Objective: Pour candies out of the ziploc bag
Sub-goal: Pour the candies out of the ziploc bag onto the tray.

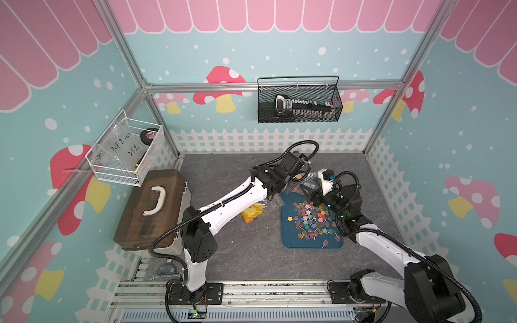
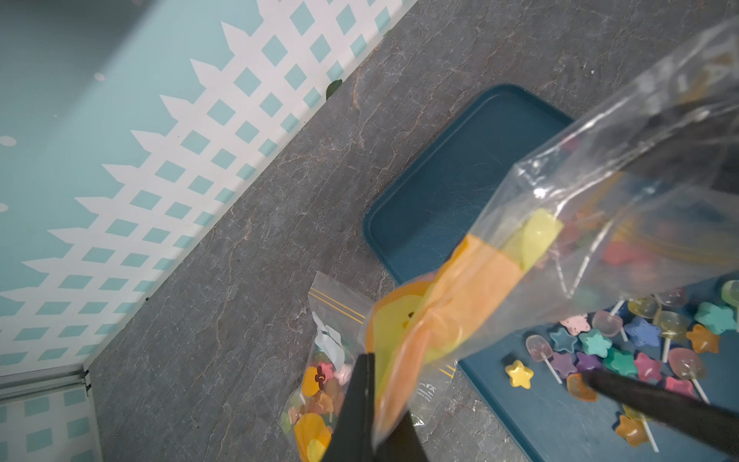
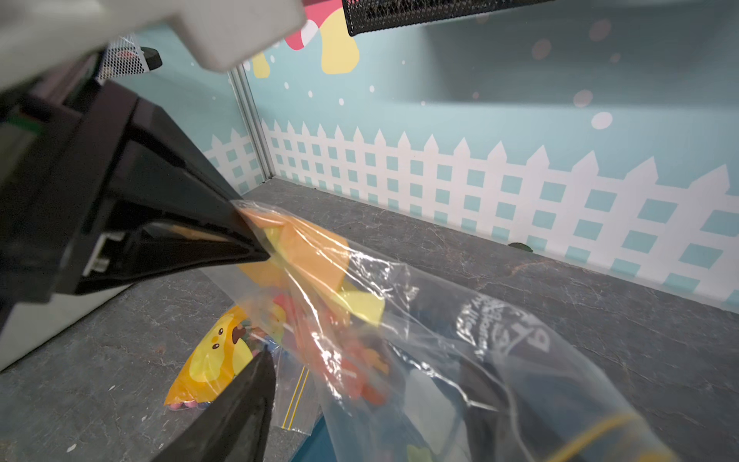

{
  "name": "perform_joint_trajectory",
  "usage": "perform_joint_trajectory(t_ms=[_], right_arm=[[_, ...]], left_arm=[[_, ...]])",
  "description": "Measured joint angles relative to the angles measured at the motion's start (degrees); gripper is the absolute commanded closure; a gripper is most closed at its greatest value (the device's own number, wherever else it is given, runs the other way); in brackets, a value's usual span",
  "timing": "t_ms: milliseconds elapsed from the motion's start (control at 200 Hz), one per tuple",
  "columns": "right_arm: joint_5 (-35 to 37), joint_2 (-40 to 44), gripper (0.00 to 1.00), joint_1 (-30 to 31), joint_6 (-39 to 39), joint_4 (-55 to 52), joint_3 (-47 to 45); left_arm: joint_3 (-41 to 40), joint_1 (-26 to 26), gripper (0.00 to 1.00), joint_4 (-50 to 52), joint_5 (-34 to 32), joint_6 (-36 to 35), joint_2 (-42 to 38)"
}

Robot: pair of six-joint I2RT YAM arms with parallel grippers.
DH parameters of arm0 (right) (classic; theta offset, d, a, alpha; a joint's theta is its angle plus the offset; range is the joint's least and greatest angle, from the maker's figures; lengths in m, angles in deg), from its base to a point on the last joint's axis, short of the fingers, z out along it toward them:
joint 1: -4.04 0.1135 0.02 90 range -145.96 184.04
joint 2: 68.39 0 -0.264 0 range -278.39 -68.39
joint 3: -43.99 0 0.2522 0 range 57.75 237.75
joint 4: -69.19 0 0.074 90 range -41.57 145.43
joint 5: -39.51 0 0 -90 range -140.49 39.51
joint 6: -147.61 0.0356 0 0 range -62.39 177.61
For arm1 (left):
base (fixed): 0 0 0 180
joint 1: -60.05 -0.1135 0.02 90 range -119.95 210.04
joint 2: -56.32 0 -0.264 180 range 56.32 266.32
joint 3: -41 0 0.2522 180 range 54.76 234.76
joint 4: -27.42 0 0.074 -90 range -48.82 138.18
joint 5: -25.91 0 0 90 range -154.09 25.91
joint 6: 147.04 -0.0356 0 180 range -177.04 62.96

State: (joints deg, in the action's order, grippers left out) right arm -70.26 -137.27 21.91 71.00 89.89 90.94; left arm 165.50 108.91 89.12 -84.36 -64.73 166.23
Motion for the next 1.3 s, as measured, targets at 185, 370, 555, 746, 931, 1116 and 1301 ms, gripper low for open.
perform_joint_trajectory(t_ms=[185,370,555,746,931,1116,1301], right_arm=[[-1.6,-1.84,0.34,0.02,0.81,1.62,0.55],[-3.02,-2.89,0.51,0.13,1.2,2.1,1.4],[-4.07,-3.17,0.73,0.11,2.01,2.47,2.19],[-5.29,-3.54,0.95,0.13,1.97,2.64,2.36],[-5.55,-3.69,1.0,0.13,2.43,2.67,2.36],[-5.27,-2.45,1.0,0.13,3.08,2.64,2.36],[-5.84,0.2,1.0,0.28,4.68,3.04,2.36]], left_arm=[[1.05,0.31,1.0,0.04,0.15,0.0,0.0],[1.33,0.37,1.0,0.07,0.24,0.02,0.02],[1.66,0.39,1.0,0.07,0.44,0.42,0.02],[2.32,0.39,1.0,0.09,0.57,0.87,0.02],[2.56,0.39,1.0,0.13,0.33,1.05,0.04],[0.74,-0.2,1.0,-0.98,-0.74,1.49,-0.11],[-5.05,-2.08,1.0,-3.23,-0.13,2.36,-1.07]])
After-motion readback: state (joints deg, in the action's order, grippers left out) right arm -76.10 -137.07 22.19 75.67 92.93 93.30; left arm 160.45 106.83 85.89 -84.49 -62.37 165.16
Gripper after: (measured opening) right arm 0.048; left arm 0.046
